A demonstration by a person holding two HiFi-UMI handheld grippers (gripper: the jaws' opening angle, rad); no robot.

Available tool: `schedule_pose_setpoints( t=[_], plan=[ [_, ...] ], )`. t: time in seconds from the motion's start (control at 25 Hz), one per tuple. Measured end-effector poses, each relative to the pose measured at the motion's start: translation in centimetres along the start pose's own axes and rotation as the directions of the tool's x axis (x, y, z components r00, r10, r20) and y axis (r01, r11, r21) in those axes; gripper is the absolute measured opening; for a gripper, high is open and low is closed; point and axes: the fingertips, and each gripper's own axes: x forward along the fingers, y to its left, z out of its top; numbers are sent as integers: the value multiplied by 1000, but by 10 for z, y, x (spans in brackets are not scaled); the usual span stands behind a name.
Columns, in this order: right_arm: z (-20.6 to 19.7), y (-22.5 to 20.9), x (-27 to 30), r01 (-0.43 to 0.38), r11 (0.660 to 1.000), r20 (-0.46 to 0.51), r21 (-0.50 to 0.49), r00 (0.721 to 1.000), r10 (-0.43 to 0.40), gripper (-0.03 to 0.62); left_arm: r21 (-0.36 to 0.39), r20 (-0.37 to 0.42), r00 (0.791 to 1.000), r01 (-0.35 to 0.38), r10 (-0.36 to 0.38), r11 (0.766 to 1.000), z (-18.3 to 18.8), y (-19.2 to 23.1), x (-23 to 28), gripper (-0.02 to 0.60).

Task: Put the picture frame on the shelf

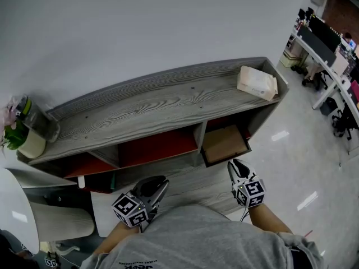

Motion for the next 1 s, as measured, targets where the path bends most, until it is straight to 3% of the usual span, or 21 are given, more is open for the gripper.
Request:
schedule_pose_setpoints(
  t=[1.0],
  plan=[
    [23, -10, 46, 25, 1000, 20, -2, 999, -25, 44, 7, 18, 1000, -23, 23, 1000, 1, 5, -10, 69]
  ],
)
